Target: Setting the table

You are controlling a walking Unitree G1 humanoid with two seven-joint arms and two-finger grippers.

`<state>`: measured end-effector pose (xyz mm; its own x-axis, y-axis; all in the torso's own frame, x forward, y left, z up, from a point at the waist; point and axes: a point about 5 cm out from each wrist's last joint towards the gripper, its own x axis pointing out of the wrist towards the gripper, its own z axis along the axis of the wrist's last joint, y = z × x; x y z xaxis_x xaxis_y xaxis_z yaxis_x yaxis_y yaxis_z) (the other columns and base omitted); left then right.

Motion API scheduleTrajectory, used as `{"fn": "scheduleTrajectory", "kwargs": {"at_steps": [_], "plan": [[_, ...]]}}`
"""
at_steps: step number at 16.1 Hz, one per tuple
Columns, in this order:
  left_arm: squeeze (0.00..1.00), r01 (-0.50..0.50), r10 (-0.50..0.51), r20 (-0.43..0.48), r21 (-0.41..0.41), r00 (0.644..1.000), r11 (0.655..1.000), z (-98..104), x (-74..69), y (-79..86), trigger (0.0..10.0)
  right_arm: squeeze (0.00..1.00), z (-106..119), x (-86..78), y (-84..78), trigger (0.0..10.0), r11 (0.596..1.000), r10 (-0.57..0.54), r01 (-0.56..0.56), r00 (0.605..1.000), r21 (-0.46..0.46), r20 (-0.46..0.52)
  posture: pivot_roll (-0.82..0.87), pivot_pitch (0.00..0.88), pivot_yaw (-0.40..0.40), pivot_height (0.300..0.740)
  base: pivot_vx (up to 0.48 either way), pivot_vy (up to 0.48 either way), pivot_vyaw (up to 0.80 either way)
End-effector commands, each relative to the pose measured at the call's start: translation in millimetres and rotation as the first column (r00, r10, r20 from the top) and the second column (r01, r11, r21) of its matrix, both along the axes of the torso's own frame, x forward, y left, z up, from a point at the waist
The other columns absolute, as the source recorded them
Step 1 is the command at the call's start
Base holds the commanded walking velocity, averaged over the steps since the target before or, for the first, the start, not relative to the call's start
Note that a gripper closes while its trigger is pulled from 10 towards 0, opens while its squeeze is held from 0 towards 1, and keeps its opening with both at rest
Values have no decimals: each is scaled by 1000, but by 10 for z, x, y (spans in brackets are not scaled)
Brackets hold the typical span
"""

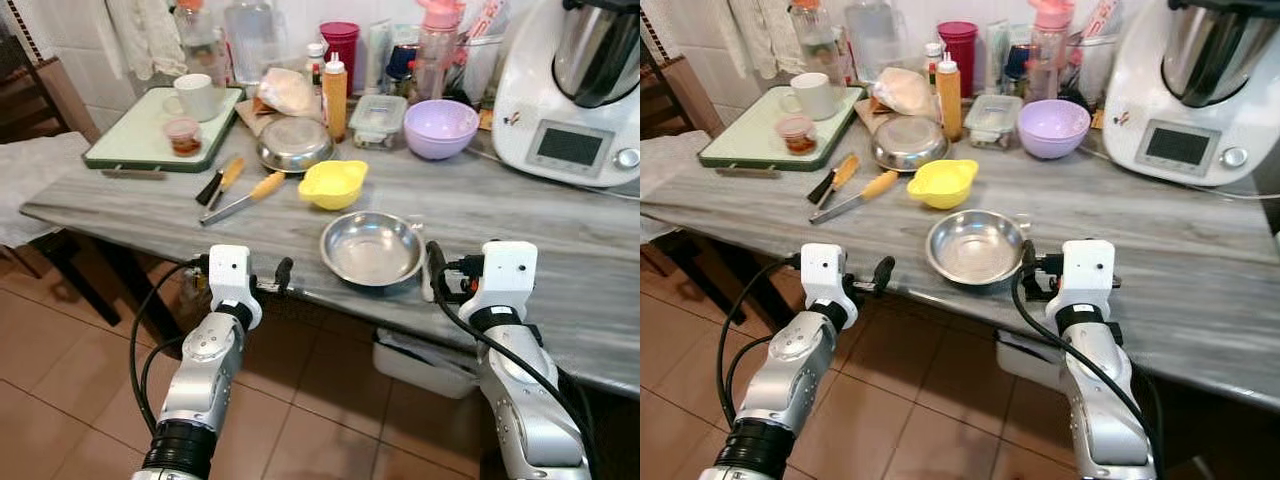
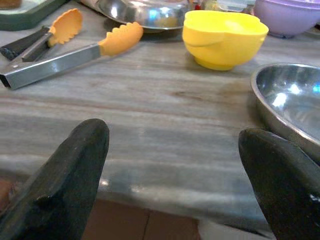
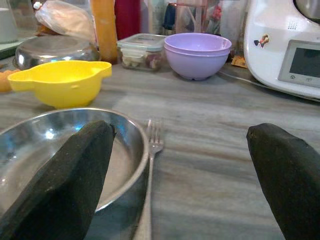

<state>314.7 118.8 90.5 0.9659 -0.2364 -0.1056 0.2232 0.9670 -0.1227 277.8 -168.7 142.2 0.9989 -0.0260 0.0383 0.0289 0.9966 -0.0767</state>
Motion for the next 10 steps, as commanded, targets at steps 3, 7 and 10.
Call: {"fn": "scheduleTrajectory", "kwargs": {"at_steps": [3, 7, 10], "plan": [[0, 10, -11, 8, 26, 1000, 1000, 28, 13, 31, 10000, 0, 96, 9, 19, 10000, 1000, -1, 2, 999, -10, 46, -198, 47, 86, 740, 0, 311, 0], [0, 13, -13, 4, 36, 1000, 999, 27, 24, 44, 10000, 0, 88, 5, 13, 10000, 1000, -9, 10, 999, -12, 48, -199, 49, 90, 740, 0, 314, 0], [0, 12, -12, 2, 45, 1000, 999, 23, 26, 65, 10000, 0, 88, 17, 13, 10000, 1000, -14, 14, 999, -10, 50, -193, 41, 90, 740, 0, 360, 0]]}}
